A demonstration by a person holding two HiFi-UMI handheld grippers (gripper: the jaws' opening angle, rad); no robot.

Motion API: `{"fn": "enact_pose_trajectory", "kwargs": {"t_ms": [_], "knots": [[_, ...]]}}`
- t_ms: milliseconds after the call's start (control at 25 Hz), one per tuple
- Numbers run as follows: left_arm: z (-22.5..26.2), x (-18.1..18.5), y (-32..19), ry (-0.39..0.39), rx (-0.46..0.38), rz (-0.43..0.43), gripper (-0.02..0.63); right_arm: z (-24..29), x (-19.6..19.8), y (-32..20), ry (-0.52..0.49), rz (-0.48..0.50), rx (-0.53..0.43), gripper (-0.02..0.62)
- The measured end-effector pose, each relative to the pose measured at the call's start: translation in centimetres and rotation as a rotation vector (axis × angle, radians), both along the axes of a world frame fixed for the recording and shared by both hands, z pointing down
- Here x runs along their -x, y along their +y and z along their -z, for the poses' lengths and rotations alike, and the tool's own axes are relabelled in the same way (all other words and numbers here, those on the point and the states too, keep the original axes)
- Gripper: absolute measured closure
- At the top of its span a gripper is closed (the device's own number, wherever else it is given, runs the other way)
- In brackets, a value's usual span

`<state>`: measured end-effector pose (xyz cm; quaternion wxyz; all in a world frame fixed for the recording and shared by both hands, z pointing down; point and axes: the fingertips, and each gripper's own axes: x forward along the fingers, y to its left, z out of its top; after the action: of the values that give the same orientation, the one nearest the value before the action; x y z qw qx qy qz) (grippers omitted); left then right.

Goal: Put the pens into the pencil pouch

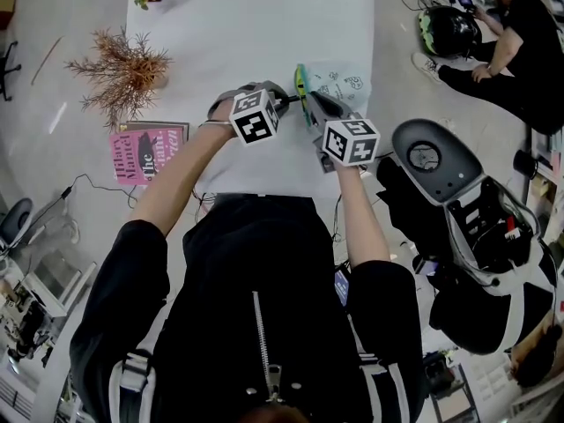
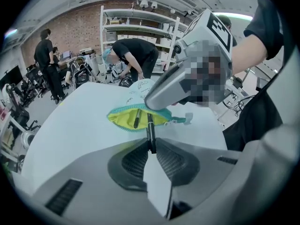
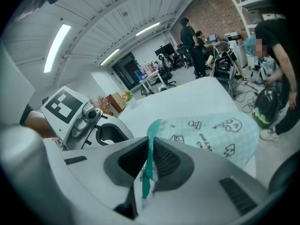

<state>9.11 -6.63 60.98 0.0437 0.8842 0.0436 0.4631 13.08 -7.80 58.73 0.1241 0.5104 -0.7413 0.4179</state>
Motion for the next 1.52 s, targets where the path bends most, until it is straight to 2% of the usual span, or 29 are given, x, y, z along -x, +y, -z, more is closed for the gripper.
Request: {"fn": "enact_pose_trajectory", "kwargs": {"t_ms": [520, 1080, 1520], "knots": [[1.2, -2.8, -0.4, 0.133, 0.089, 0.047, 0.535, 0.5, 0.5, 0.2, -0.05, 0.012, 0.0, 0.554], [0.2, -4.4, -0.8, 0.195, 0.157, 0.096, 0.535, 1.0, 0.4, 0.0, -0.106, 0.022, -0.006, 0.554], [0.2, -4.6, -2.0, 0.214, 0.125, 0.168, 0.532, 0.8, 0.0, -0.3, -0.111, 0.003, -0.011, 0.554]]}}
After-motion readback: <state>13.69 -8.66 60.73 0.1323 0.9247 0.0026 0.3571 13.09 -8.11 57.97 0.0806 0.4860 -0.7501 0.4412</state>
